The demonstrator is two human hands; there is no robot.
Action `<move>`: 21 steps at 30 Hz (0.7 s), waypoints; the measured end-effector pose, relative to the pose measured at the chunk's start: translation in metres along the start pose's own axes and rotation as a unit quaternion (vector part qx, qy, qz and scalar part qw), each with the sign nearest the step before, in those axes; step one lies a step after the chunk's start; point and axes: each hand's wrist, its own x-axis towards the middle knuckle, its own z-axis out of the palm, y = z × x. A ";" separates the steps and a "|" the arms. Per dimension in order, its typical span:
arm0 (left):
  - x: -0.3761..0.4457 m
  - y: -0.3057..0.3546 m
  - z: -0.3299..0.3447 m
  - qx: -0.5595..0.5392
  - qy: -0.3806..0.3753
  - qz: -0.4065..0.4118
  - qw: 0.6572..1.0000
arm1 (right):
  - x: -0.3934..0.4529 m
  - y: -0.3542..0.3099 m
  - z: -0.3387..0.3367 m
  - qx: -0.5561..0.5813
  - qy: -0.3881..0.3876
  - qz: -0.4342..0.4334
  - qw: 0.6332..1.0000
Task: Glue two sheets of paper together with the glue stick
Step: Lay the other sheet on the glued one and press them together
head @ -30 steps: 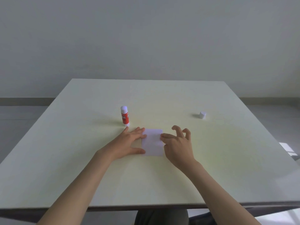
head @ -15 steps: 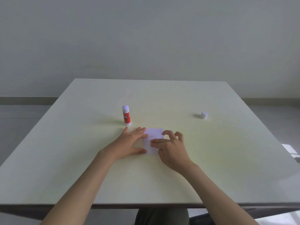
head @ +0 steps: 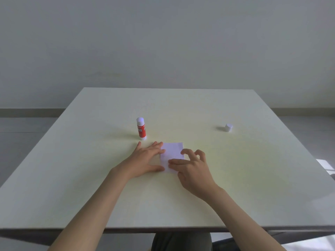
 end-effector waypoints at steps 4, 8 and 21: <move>0.000 0.000 -0.001 0.003 -0.005 -0.001 1.000 | -0.015 0.017 -0.002 -0.008 0.026 0.039 0.999; 0.000 0.000 -0.001 0.009 -0.008 0.000 1.000 | -0.021 0.007 -0.004 -0.015 0.042 0.033 0.998; 0.000 0.005 -0.002 -0.006 0.005 -0.023 1.000 | 0.036 -0.002 0.011 -0.057 -0.026 0.024 0.998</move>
